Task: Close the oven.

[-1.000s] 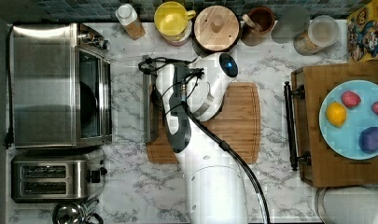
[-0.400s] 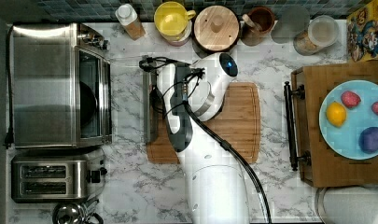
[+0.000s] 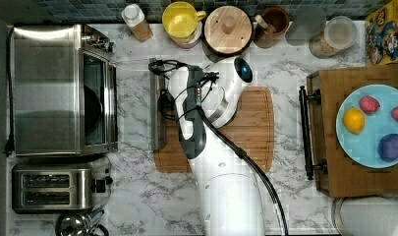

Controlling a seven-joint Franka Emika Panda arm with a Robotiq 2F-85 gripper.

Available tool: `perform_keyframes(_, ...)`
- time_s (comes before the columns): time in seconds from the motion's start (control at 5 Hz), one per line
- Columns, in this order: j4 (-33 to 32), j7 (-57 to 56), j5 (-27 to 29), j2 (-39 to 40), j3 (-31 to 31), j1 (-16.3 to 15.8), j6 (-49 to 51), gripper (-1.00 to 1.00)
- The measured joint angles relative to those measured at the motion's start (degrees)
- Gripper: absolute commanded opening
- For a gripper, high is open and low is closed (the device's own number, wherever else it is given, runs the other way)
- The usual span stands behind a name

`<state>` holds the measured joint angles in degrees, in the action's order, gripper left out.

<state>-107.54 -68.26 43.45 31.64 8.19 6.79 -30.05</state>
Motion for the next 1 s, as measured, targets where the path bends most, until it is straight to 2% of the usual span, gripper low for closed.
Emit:
perform_keyframes(0.4, -1.12, -2.29, 2.46, -2.15, 3.92, 3.85, 1.20, -1.00)
perform_keyframes(0.6, -1.06, -1.40, 0.81, -4.59, 5.69, 3.82, 1.34, -1.00)
perform_keyframes(0.8, -0.34, 3.19, -6.63, -6.92, 7.28, 2.09, -0.67, -1.00)
perform_keyframes(1.0, 0.62, 13.65, -20.76, -8.98, 7.41, -2.15, -2.85, -1.00)
